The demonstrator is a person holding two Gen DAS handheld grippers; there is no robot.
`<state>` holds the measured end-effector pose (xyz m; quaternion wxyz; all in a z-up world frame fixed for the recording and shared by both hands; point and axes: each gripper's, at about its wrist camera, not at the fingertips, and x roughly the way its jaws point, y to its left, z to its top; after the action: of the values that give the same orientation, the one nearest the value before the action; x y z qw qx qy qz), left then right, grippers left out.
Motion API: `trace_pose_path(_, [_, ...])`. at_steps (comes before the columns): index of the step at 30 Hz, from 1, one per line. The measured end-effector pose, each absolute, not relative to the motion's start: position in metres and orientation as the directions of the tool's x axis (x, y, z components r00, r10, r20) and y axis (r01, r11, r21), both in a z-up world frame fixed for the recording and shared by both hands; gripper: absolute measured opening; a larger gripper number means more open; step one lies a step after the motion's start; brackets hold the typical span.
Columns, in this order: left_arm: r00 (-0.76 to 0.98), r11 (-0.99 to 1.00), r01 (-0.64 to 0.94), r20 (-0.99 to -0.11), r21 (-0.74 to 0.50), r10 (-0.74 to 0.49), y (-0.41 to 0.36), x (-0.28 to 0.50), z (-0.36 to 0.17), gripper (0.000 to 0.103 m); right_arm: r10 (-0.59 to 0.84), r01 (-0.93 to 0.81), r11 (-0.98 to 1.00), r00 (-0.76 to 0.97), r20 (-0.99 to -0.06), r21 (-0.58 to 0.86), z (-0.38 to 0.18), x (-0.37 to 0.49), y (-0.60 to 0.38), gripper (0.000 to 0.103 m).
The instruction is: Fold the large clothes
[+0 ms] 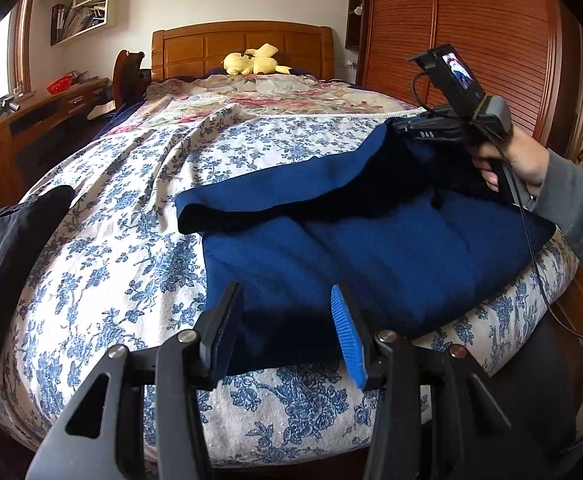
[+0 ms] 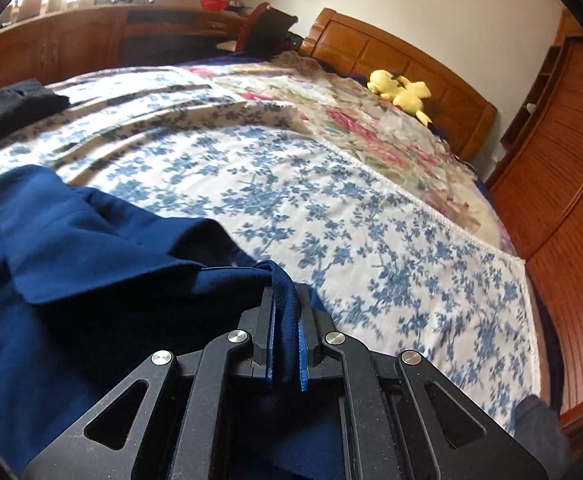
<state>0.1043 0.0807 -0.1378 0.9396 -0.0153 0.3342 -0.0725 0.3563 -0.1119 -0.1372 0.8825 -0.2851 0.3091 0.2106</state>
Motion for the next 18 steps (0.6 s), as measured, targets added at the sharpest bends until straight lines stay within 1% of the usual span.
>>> trace_pose_path(3, [0.764,0.989,0.128,-0.628,-0.073,-0.145,0.076,0.106,-0.137,0.044,0.190,-0.535,0.755,0.731,-0.655,-0.378,-0.131,0.367,-0.110,0.005])
trace_pose_path(5, [0.763,0.989,0.131,-0.630,-0.068,-0.144,0.073,0.106,-0.136,0.044,0.183,-0.537,0.734,0.746,-0.641,-0.416,-0.127,0.371,-0.104,0.011])
trace_pose_path(7, [0.764,0.989,0.134,-0.629,-0.064,-0.144,0.071,0.106,-0.135,0.044,0.161,-0.531,0.714,0.759,-0.630,-0.456,-0.123,0.373,-0.099,0.021])
trace_pose_path(8, [0.765,0.989,0.137,-0.627,-0.064,-0.146,0.070,0.106,-0.133,0.044,0.150,-0.526,0.708,0.765,-0.626,-0.472,-0.122,0.375,-0.098,0.024])
trace_pose_path(9, [0.766,0.988,0.138,-0.626,-0.065,-0.148,0.069,0.107,-0.132,0.044,0.143,-0.528,0.701,0.763,-0.630,-0.480,-0.122,0.377,-0.098,0.031])
trace_pose_path(10, [0.767,0.988,0.140,-0.624,-0.065,-0.150,0.069,0.108,-0.131,0.044,0.140,-0.535,0.697,0.755,-0.641,-0.477,-0.121,0.379,-0.099,0.035])
trace_pose_path(14, [0.770,0.985,0.154,-0.616,-0.072,-0.166,0.065,0.115,-0.125,0.044,0.161,-0.554,0.716,0.724,-0.671,-0.425,-0.119,0.374,-0.116,0.036])
trace_pose_path(16, [0.775,0.983,0.165,-0.607,-0.077,-0.177,0.062,0.121,-0.121,0.044,0.204,-0.563,0.755,0.688,-0.696,-0.335,-0.114,0.366,-0.129,0.036])
trace_pose_path(18, [0.781,0.981,0.176,-0.596,-0.076,-0.187,0.058,0.129,-0.116,0.044,0.270,-0.584,0.772,0.658,-0.703,-0.249,-0.108,0.350,-0.143,0.036])
